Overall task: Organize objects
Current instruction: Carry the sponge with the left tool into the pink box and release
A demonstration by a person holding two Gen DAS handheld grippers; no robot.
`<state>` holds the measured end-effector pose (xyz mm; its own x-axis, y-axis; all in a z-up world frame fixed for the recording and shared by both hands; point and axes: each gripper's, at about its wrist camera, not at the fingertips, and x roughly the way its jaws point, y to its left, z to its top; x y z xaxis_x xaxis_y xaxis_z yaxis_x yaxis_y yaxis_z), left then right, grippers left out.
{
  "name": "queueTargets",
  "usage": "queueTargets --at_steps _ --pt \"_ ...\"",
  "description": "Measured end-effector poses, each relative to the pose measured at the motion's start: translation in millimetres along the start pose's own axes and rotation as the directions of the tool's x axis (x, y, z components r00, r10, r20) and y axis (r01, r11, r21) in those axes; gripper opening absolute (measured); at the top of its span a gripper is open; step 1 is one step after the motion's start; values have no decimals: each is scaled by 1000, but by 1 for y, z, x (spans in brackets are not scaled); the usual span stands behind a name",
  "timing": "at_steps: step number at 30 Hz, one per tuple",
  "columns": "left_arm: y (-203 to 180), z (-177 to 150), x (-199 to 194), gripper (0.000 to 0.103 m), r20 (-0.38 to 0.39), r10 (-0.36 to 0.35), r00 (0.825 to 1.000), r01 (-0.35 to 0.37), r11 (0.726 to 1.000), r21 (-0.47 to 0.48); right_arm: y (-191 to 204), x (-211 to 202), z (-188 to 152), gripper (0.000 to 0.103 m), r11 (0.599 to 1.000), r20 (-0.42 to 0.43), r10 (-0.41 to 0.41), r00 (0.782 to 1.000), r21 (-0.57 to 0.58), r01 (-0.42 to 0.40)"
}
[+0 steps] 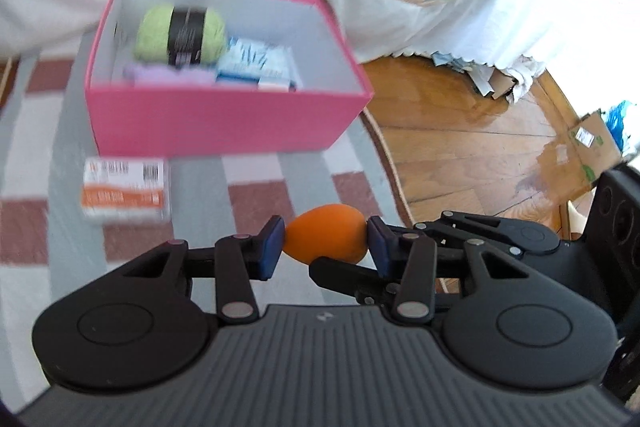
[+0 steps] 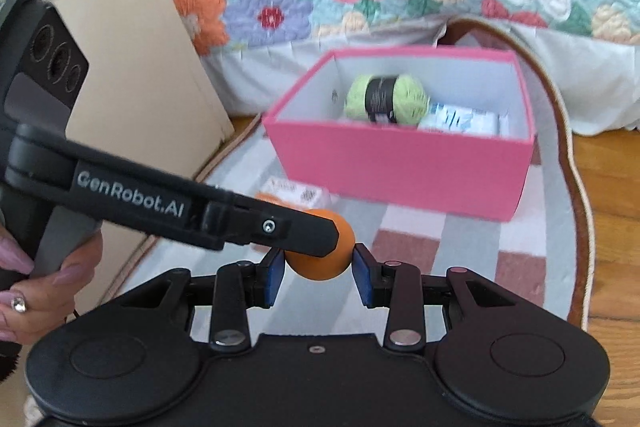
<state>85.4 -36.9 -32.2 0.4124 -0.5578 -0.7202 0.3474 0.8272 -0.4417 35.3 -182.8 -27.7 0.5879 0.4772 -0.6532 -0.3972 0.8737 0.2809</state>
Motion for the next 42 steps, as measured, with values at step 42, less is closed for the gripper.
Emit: queueTargets --at_steps 42 --pt "96 143 144 44 -142 89 986 -110 982 -150 -85 170 134 43 995 -251 -46 967 79 67"
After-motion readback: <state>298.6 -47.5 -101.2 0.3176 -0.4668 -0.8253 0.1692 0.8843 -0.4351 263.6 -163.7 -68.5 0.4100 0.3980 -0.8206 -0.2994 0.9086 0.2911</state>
